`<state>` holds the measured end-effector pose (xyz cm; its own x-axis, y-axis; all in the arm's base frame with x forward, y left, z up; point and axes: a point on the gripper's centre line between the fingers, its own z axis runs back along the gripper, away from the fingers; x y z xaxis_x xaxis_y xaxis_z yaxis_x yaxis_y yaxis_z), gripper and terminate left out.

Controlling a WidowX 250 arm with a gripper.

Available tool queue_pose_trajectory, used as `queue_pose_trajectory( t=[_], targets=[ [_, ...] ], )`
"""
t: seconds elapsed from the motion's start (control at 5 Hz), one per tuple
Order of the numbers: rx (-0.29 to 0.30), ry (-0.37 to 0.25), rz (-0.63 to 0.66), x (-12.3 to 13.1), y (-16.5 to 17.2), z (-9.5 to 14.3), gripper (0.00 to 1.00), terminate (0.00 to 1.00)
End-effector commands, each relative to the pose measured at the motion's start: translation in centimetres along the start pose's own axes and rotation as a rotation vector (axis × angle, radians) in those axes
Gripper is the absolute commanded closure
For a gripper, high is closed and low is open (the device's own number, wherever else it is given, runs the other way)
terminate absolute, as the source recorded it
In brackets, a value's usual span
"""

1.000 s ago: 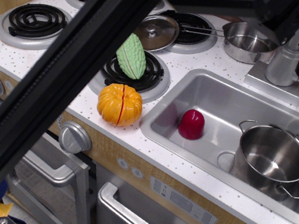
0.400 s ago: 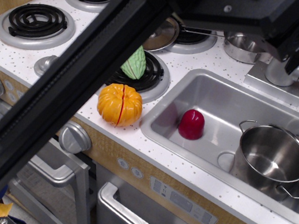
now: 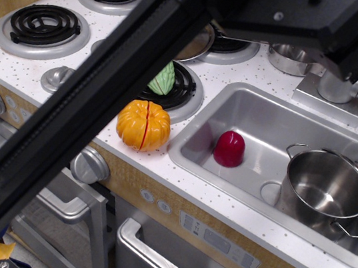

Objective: Turn lever vertical to front

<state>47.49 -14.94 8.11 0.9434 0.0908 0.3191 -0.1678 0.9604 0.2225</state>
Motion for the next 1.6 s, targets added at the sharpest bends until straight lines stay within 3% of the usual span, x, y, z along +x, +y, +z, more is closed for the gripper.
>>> queue_pose_trajectory(
  t=[0.0,1.0,1.2,1.4],
  targets=[
    [-0.095,-0.092,0.042,2.5,0.0,2.5,0.0,0.0],
    [-0.055,-0.151,0.01,4.7,1.4,1.9,0.0,0.0],
    [-0.045,-0.151,0.027,4.7,1.3,1.9,1.0,0.0],
    [-0.046,-0.152,0.035,4.5,1.2,2.0,1.0,0.0]
  ],
)
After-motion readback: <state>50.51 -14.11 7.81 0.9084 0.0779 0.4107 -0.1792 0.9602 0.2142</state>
